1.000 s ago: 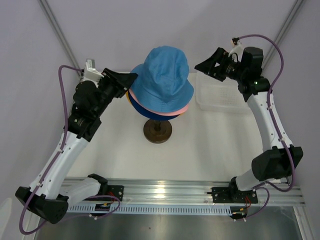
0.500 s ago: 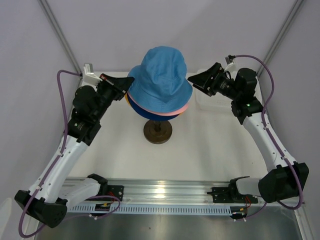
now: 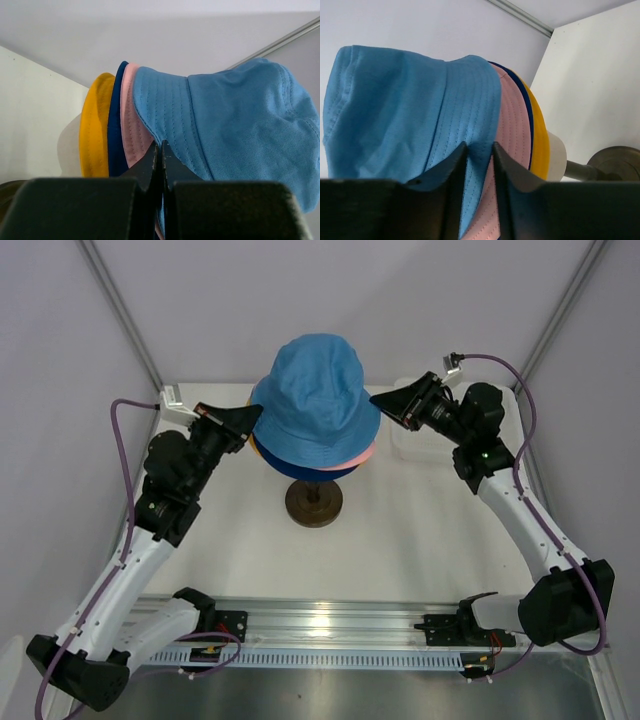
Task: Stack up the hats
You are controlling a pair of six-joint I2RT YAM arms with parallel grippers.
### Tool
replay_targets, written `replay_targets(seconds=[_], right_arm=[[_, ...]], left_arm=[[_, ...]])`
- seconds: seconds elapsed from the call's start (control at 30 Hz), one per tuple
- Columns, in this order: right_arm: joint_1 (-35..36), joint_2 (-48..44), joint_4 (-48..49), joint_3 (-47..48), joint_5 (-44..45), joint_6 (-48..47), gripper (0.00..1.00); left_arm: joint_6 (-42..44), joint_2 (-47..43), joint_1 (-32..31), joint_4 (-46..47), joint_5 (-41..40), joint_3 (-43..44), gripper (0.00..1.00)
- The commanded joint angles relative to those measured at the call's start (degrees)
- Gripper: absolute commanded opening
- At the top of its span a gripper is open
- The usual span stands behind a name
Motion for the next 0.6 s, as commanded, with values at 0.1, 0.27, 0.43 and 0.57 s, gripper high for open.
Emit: replay_targets(seconds=[0.1, 0.27, 0.43, 0.57], right_arm=[[1.0, 0.45, 3.97, -0.53, 1.26, 0.2, 0.1], [1.7, 2.03, 2.57, -1.49, 2.49, -2.79, 0.0], [2.75, 5.01, 2.21, -3.16, 2.32, -3.59, 0.0], [3.2, 5.81, 2.3, -2.99, 2.32, -4.02, 0.0]], left_arm=[[4.17, 0.62, -1.43, -6.91, -1.25, -2.96, 0.01], [4.62, -0.7, -1.95, -7.79, -3.01, -5.16, 0.01], [5.06, -2.28, -2.39, -9.2, -4.5, -7.7, 0.01], [5.32, -3.42, -2.48, -9.72, -5.12, -8.59, 0.01]])
